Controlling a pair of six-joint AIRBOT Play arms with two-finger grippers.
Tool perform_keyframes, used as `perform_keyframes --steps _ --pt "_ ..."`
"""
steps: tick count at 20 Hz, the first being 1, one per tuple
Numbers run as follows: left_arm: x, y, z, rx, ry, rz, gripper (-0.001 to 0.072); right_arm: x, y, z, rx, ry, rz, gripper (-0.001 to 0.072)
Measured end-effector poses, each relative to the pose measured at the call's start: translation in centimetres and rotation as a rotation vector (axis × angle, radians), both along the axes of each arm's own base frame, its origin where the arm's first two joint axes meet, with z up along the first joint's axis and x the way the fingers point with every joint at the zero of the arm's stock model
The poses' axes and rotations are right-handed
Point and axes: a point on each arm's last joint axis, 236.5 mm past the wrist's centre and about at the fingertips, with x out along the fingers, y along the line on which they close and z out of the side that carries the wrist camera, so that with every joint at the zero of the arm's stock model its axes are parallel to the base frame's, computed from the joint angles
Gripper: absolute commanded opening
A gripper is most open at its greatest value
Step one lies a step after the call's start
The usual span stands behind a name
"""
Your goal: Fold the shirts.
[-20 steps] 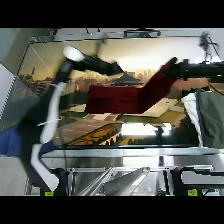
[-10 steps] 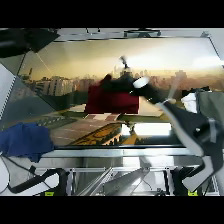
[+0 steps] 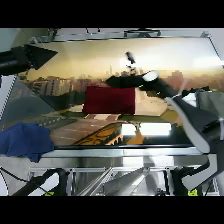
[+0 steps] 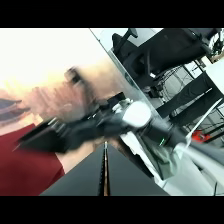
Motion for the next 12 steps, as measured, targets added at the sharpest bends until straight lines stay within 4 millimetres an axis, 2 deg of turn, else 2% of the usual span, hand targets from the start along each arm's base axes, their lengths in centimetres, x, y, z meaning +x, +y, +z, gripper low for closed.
perform_keyframes --steps 1,2,4,6,7,9,12 --pt "0.0 0.0 -0.4 -0.002 0.010 0.000 0.0019 0.4 -2.8 -0.2 -0.032 0.034 -0.019 0.0531" --pt "0.0 0.0 -0.7 -0.003 0.017 -0.001 0.0020 0.6 -5.9 -0.9 -0.073 0.079 -0.043 0.0642" --pt "0.0 0.0 -1.3 -0.002 0.025 -0.007 0.0019 0.0 -10.3 -3.2 -0.137 0.193 -0.073 0.0645" --pt "0.0 0.0 -1.5 -0.002 0.027 -0.009 0.0020 -0.9 -12.9 -5.7 -0.180 0.293 -0.095 0.0644" --pt "0.0 0.0 -1.6 -0.002 0.027 -0.009 0.0019 -1.5 -13.7 -7.3 -0.198 0.341 -0.100 0.0644" --pt "0.0 0.0 -1.7 -0.001 0.029 -0.010 0.0020 -2.8 -13.7 -10.1 -0.218 0.429 -0.082 0.0644" --pt "-0.1 -0.1 -1.9 0.002 0.030 -0.018 0.0020 -4.3 -11.2 -13.2 -0.197 0.512 -0.034 0.0642"
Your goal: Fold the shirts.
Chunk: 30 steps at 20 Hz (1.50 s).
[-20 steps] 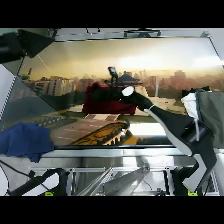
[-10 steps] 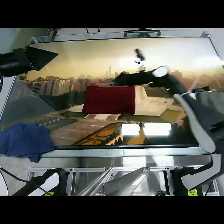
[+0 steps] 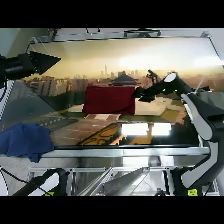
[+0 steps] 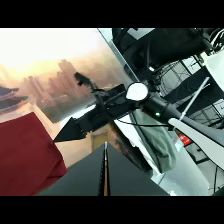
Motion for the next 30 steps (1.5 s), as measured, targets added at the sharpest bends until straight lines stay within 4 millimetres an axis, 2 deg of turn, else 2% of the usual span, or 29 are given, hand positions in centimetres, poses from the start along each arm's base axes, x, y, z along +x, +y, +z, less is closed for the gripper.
perform_keyframes --steps 1,2,4,5,7,9,12,14,16,18,19,21,23,25,27,29,30 --pt "0.0 0.0 0.0 0.002 -0.001 -0.002 0.0020 -0.4 1.4 -0.5 0.026 0.012 0.016 0.0640" --pt "-0.1 0.0 -0.1 0.002 0.000 -0.004 0.0020 -0.7 2.6 -0.8 0.048 0.017 0.025 0.0565" --pt "-0.1 -0.1 -0.1 0.003 0.000 -0.007 0.0020 -0.5 4.5 -1.1 0.081 -0.002 0.026 0.0269" --pt "-0.2 -0.1 -0.1 0.003 0.001 -0.008 0.0020 -0.4 5.3 -1.0 0.100 -0.011 0.026 0.0036" --pt "-0.3 -0.1 -0.2 0.005 0.003 -0.015 0.0020 0.1 6.7 -0.1 0.150 -0.033 0.013 0.0017" --pt "-0.5 -0.2 -0.2 0.007 0.006 -0.023 0.0019 1.3 7.3 1.3 0.188 -0.068 -0.012 0.0016" --pt "-0.7 -0.3 -0.3 0.009 0.010 -0.034 0.0019 3.9 6.6 6.2 0.236 -0.166 -0.072 0.0016" --pt "-0.8 -0.3 -0.3 0.010 0.012 -0.038 0.0019 6.5 4.3 10.9 0.263 -0.249 -0.166 0.0016" --pt "-0.9 -0.3 -0.4 0.010 0.012 -0.040 0.0019 8.6 0.4 16.3 0.292 -0.321 -0.285 0.0015" --pt "-0.9 -0.4 -0.4 0.011 0.013 -0.042 0.0019 9.8 -5.5 21.9 0.308 -0.396 -0.426 0.0015" --pt "-0.9 -0.4 -0.4 0.011 0.014 -0.043 0.0019 9.8 -8.8 24.4 0.305 -0.429 -0.493 0.0015" --pt "-1.0 -0.4 -0.4 0.012 0.015 -0.046 0.0019 8.4 -16.0 28.6 0.257 -0.484 -0.623 0.0016" --pt "-1.1 -0.4 -0.4 0.012 0.016 -0.049 0.0019 5.2 -23.3 30.8 0.155 -0.486 -0.759 0.0016" --pt "-1.2 -0.5 -0.5 0.014 0.018 -0.055 0.0019 0.4 -29.2 30.1 0.002 -0.402 -0.880 0.0015" --pt "-1.5 -0.6 -0.6 0.016 0.022 -0.065 0.0019 -5.4 -34.6 27.8 -0.184 -0.287 -1.015 0.0016" --pt "-1.6 -0.6 -0.6 0.017 0.024 -0.071 0.0019 -11.6 -38.1 24.4 -0.330 -0.147 -1.133 0.0016" --pt "-1.7 -0.6 -0.6 0.018 0.024 -0.075 0.0019 -14.4 -39.1 22.5 -0.377 -0.073 -1.184 0.0016"
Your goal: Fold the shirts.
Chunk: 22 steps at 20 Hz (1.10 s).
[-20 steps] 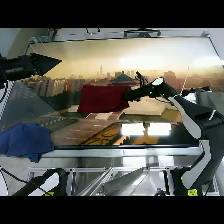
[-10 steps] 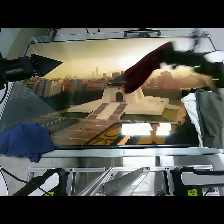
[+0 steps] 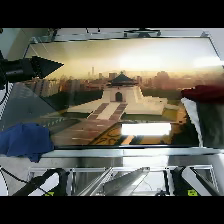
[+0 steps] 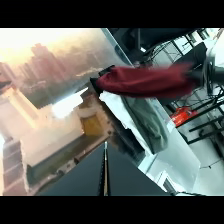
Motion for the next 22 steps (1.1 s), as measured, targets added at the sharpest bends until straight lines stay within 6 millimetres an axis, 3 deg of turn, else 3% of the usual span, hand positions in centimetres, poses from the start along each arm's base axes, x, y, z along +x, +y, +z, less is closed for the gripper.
perform_keyframes --steps 4,7,8,10,11,14,17,18,19,20,22 --pt "-0.1 0.0 0.0 0.001 0.002 -0.006 0.0019 -9.4 -0.2 -9.1 0.073 0.235 -0.178 0.0018" --pt "-0.1 0.0 -0.1 0.001 0.003 -0.006 0.0019 -12.4 0.6 -13.4 0.112 0.308 -0.220 0.0026" --pt "-0.2 0.0 0.0 0.002 0.003 -0.006 0.0018 -13.1 0.7 -14.2 0.108 0.326 -0.213 0.0075" --pt "-0.1 0.0 -0.1 0.001 0.003 -0.006 0.0019 -14.0 0.9 -15.2 0.104 0.355 -0.195 0.0677" --pt "-0.2 0.0 0.0 0.001 0.004 -0.006 0.0019 -14.0 0.9 -15.3 0.097 0.356 -0.186 0.0711" --pt "-0.2 0.0 0.0 0.001 0.005 -0.005 0.0018 -13.2 0.0 -13.2 0.053 0.321 -0.146 0.0703" --pt "-0.2 0.0 0.0 0.001 0.005 -0.005 0.0017 -10.9 -1.9 -7.1 -0.023 0.229 -0.127 0.0690" --pt "-0.1 0.0 0.0 0.001 0.004 -0.005 0.0015 -9.7 -2.5 -4.4 -0.048 0.175 -0.123 0.0491" --pt "0.0 0.0 0.0 0.000 0.003 -0.001 0.0008 -8.2 -2.8 -1.8 -0.065 0.111 -0.111 0.0198" --pt "0.1 0.1 0.0 -0.002 0.000 0.006 0.0007 -6.4 -2.6 0.8 -0.072 0.036 -0.090 0.0054" --pt "0.7 0.5 -0.1 0.008 -0.005 0.033 0.0007 -2.7 -1.0 5.2 -0.064 -0.127 -0.022 0.0017"
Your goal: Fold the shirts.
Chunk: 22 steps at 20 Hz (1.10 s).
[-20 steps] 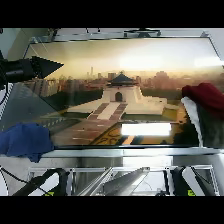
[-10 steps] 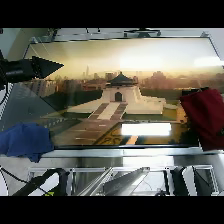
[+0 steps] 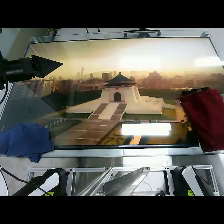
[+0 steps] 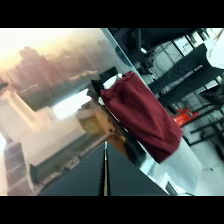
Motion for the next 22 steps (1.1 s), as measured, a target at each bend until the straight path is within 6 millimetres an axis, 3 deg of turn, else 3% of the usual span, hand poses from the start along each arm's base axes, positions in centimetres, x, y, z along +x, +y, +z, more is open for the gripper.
perform_keyframes --steps 3,6,9,13,15,17,22 --pt "0.7 1.2 -0.9 0.034 0.023 0.051 0.0007 4.2 4.6 3.9 0.000 -0.152 0.188 0.0016" --pt "0.0 1.8 -2.4 0.071 0.064 0.084 0.0007 5.9 11.3 4.1 0.007 -0.191 0.408 0.0016" --pt "-3.1 0.8 -5.2 0.084 0.130 0.077 0.0008 5.0 20.0 0.7 0.035 -0.162 0.684 0.0017" --pt "-9.4 -2.5 -11.1 0.079 0.239 0.023 0.0008 -0.4 30.1 -7.0 0.105 -0.071 1.003 0.0016" --pt "-12.4 -4.0 -14.1 0.075 0.281 0.000 0.0009 -2.7 33.2 -9.7 0.120 -0.049 1.107 0.0017" --pt "-14.5 -5.0 -16.3 0.070 0.311 -0.007 0.0010 -4.1 35.2 -11.2 0.130 -0.039 1.172 0.0017" --pt "-16.6 -6.0 -18.8 0.063 0.347 -0.002 0.0010 -5.2 36.8 -12.4 0.143 -0.041 1.223 0.0017"
